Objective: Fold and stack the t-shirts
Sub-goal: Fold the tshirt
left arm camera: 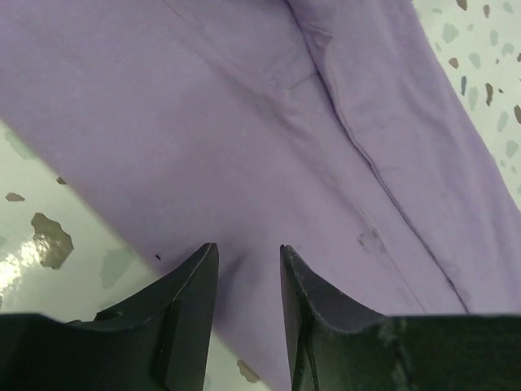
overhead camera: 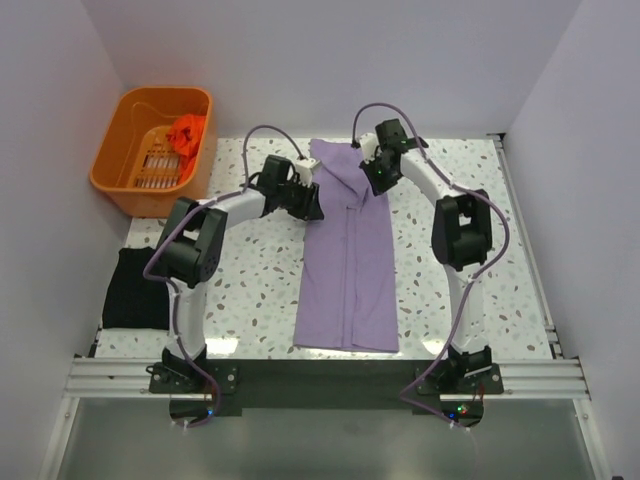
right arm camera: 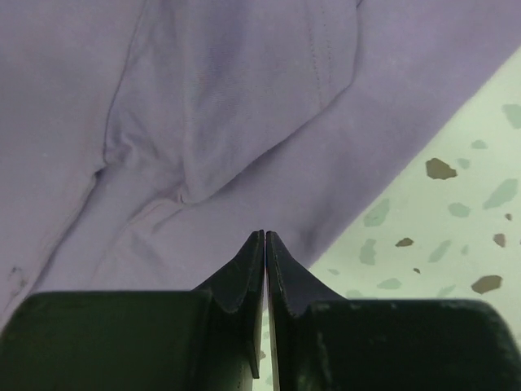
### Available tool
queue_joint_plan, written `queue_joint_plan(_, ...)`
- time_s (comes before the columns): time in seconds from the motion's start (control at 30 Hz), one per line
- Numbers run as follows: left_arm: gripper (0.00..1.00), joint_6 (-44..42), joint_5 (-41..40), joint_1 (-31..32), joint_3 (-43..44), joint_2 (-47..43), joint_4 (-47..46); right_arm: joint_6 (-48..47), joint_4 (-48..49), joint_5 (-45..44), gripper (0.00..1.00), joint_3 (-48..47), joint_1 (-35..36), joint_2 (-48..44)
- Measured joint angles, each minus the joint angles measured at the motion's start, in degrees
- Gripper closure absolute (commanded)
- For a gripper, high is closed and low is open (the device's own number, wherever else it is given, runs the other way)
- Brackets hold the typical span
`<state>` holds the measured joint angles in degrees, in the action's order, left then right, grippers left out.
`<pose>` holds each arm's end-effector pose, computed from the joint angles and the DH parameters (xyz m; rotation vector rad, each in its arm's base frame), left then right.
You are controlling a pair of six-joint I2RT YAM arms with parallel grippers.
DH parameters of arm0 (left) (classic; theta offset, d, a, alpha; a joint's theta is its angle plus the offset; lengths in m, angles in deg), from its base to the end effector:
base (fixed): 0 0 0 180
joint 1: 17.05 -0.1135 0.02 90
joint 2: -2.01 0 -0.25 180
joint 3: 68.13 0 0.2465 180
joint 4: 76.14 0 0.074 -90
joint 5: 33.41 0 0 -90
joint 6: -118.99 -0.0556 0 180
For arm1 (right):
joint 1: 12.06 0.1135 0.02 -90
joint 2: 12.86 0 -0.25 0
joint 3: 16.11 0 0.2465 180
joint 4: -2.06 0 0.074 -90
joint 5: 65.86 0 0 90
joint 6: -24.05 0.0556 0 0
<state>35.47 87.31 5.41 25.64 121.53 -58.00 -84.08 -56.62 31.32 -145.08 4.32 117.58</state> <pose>0.4078 -0.1993 0.1395 0.5986 2.2887 -0.8748 0.4709 0.1457 0.1854 -0.8174 2.4843 0.1534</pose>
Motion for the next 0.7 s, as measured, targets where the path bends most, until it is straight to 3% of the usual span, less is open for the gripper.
queue_joint_plan(0.3,0.60,-0.1,-2.0,-1.0,5.4,5.8,0.3,0.1,1.3,-0.2,0.94,0.5,0.0,4.9)
queue_joint_plan(0.7,0.61,-1.7,-2.8,-3.9,13.1,10.7,1.6,2.0,3.1,-2.1,0.95,-11.5,0.1,12.4)
